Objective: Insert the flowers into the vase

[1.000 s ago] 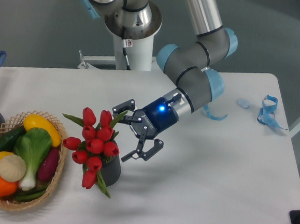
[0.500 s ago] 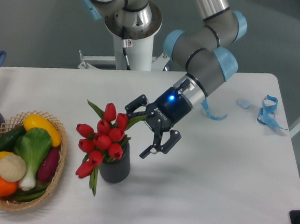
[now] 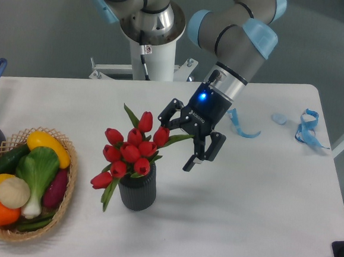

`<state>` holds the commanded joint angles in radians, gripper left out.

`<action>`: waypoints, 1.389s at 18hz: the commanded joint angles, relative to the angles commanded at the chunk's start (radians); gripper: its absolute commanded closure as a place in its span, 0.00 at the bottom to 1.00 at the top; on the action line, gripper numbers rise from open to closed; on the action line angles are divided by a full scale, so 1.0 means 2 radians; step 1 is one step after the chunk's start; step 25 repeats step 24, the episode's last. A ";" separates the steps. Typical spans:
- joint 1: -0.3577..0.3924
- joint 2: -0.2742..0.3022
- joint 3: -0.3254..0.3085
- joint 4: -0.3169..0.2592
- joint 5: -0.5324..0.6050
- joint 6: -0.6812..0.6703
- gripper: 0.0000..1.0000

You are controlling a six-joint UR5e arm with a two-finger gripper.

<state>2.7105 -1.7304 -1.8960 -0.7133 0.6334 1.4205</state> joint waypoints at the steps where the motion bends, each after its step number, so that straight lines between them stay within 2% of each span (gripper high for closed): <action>1: 0.002 0.000 0.001 0.000 0.006 0.001 0.00; 3: 0.008 0.012 0.003 0.000 0.044 0.002 0.00; 6: 0.030 0.042 0.009 -0.001 0.139 0.003 0.00; 10: 0.060 0.068 0.040 -0.003 0.237 0.003 0.00; 14: 0.062 0.091 0.054 -0.038 0.347 0.030 0.00; 16: 0.067 0.096 0.067 -0.086 0.363 0.093 0.00; 18: 0.080 0.104 0.085 -0.152 0.370 0.159 0.00; 19: 0.087 0.105 0.090 -0.169 0.370 0.180 0.00; 21: 0.091 0.109 0.091 -0.183 0.370 0.208 0.00; 25: 0.100 0.117 0.076 -0.185 0.370 0.232 0.00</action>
